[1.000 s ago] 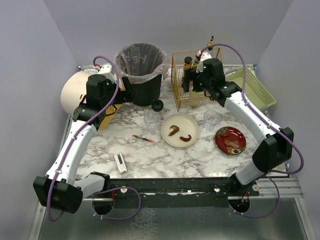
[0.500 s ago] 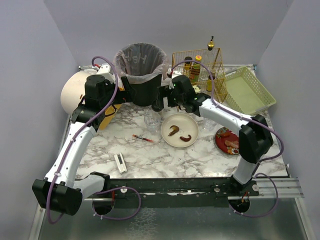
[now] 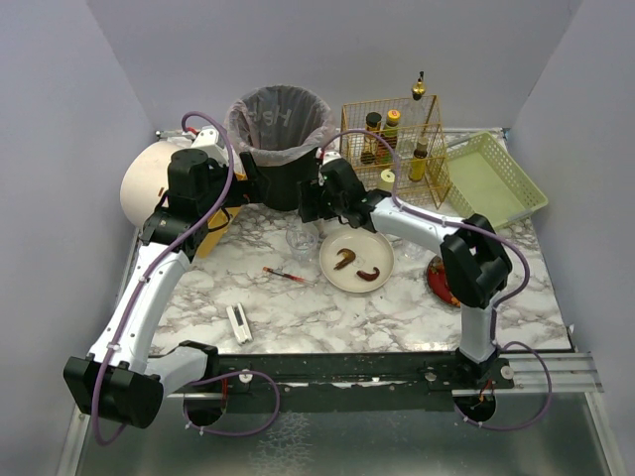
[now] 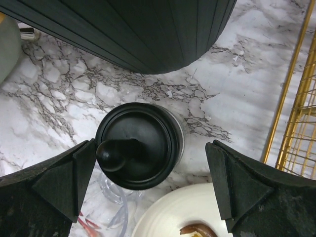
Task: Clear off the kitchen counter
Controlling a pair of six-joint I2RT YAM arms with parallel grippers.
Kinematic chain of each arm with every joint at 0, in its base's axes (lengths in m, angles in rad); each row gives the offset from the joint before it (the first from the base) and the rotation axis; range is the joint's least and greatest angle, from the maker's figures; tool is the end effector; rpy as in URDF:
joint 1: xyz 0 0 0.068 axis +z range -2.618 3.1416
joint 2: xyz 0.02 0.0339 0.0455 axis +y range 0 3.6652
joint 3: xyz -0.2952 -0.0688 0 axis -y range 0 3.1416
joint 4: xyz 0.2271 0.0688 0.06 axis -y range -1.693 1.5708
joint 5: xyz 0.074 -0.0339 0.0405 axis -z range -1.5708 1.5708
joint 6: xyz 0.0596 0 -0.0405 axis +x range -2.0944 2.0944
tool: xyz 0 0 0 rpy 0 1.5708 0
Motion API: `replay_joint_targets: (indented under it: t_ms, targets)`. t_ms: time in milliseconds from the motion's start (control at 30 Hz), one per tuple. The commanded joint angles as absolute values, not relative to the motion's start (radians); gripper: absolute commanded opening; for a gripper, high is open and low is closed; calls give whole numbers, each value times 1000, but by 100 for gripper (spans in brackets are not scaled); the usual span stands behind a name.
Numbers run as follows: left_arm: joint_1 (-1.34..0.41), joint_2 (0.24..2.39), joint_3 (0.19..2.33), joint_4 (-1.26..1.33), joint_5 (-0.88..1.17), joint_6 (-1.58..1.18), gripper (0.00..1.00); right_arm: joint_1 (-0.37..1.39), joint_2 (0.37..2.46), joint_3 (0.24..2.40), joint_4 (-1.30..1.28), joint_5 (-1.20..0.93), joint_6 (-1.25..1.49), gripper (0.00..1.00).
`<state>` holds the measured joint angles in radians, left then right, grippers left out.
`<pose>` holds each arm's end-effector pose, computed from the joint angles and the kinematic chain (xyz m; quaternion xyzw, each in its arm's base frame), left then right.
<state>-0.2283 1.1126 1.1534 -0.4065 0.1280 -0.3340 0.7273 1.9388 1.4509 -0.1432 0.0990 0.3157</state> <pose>0.2303 -0.0613 0.3999 -0.0072 0.8230 -0.2076 0.5288 0.3494 0.3031 0.2568 -0.1601 0.8763 0.1870 0.4141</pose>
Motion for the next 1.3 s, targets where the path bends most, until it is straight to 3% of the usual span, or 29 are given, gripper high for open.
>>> replay_joint_targets:
  t_ms: [0, 167, 300, 600, 767, 967, 1100, 1267]
  targets:
    - [-221, 1092, 1144, -417, 135, -324, 99, 745, 1997, 1497, -123, 147, 311, 99]
    - [-221, 1093, 1144, -419, 135, -319, 99, 751, 2028, 1518, -125, 174, 294, 95]
    - [-221, 1094, 1144, -419, 133, -318, 99, 755, 2037, 1522, -128, 196, 280, 85]
    - [-221, 1100, 1145, -419, 134, -317, 99, 764, 1953, 1479, -101, 200, 262, 47]
    - [-222, 1103, 1150, -419, 134, -318, 99, 764, 1855, 1456, -101, 194, 267, 35]
    - [-221, 1101, 1148, -412, 135, -321, 99, 764, 1753, 1507, -161, 238, 234, 11]
    - [-221, 1099, 1145, -411, 137, -321, 99, 759, 1703, 1549, -221, 266, 213, 1]
    - [-221, 1088, 1138, -411, 135, -318, 99, 697, 1642, 1567, -271, 252, 196, 0]
